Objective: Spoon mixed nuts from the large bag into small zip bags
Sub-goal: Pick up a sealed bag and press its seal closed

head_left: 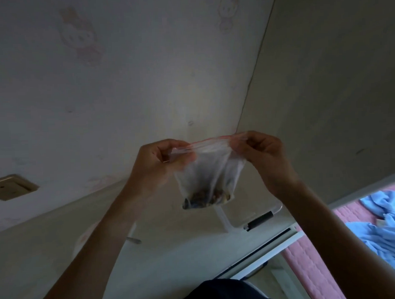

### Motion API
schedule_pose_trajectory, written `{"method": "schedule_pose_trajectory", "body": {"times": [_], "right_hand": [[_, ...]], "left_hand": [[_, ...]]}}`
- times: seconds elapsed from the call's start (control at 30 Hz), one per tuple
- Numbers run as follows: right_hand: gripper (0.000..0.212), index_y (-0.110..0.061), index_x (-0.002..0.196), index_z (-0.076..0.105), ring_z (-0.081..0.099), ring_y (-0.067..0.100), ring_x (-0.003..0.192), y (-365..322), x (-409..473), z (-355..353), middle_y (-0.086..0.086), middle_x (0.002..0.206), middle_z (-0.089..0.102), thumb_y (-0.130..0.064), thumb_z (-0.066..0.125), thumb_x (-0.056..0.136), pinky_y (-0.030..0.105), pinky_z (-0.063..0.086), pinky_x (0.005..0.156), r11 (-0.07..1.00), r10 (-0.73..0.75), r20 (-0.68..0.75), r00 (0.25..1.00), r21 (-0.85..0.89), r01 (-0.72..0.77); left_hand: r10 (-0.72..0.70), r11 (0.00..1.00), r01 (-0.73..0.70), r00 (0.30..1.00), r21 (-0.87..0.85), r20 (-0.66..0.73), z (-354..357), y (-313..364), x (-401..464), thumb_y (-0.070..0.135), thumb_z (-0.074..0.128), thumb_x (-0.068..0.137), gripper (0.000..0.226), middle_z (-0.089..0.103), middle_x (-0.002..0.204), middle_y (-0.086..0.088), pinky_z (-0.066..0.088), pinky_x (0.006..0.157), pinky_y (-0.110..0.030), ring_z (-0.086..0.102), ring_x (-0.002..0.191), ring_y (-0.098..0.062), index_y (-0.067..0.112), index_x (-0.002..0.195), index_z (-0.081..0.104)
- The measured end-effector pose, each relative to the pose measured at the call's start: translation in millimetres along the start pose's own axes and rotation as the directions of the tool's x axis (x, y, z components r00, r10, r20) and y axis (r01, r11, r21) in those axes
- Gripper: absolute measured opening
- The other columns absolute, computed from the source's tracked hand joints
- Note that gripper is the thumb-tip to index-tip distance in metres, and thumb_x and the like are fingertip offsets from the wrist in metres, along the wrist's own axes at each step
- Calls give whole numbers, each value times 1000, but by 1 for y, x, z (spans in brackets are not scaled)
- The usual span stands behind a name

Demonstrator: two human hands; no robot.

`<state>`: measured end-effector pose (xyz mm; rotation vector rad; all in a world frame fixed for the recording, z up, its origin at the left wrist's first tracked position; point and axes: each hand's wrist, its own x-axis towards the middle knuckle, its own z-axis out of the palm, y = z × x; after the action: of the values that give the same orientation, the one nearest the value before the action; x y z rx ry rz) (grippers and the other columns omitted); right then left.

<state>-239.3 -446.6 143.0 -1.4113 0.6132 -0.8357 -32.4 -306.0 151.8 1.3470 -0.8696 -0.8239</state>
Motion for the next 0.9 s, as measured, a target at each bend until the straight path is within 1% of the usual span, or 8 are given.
{"method": "schedule_pose_trajectory", "body": {"times": [0.27,0.37,0.43,0.5,0.6,0.7,0.8,0.9], "right_hand": [[16,-11,89,76,64,15,78,8,42,-75,6,86,73,1,66,94,23,54,74,993,115,-113,987,20,-114],[13,-9,87,75,62,6,60,48,51,-92,0,69,69,1,68,93,18,51,62,966,217,-157,964,-107,-235],[12,-6,89,72,62,11,55,79,58,-97,5,65,66,4,66,92,29,54,63,925,278,-169,945,-218,-311],[11,-2,93,69,66,26,63,108,65,-97,13,71,67,6,61,92,44,58,73,861,311,-168,936,-368,-352],[14,-5,104,66,70,35,90,142,73,-94,18,94,73,-4,55,96,37,54,79,671,282,-84,956,-695,-259],[20,-12,118,54,69,34,89,160,79,-82,16,100,69,-7,48,101,37,51,71,462,244,74,967,-886,-48],[28,-7,127,53,69,32,93,172,80,-69,15,106,67,-2,46,101,34,44,69,200,288,315,904,-943,265],[18,-3,108,67,71,30,98,184,75,-60,15,108,70,-3,51,100,33,48,74,130,436,360,825,-932,338]], "left_hand": [[-170,985,170,985,-17,-12,81,-26,53,3,73,89,11,72,70,-1,57,62,-22,63,58,-9,5,100,75],[-313,948,314,949,46,-41,100,-70,59,-2,69,93,10,70,65,0,56,62,-29,63,54,-9,5,98,73],[-418,892,435,897,121,-146,111,-100,65,-6,67,90,16,67,61,-3,52,60,-30,60,49,-13,2,104,68],[-444,807,509,857,300,-261,119,-125,73,-1,65,86,24,70,69,-8,51,54,-28,60,49,-19,8,108,62],[-349,668,432,901,606,-257,124,-153,78,4,56,88,23,72,85,-11,52,48,-27,67,57,-24,18,106,55],[-266,309,199,957,930,-117,133,-178,77,3,46,96,34,67,106,-17,54,76,-40,69,90,-36,13,128,51],[-320,32,5,948,999,6,144,-191,79,4,50,98,30,60,119,-14,49,86,-38,64,105,-32,9,127,53],[-405,-43,-28,914,999,8,150,-200,83,11,52,103,19,65,120,-10,52,90,-35,67,108,-28,9,115,66]]}}
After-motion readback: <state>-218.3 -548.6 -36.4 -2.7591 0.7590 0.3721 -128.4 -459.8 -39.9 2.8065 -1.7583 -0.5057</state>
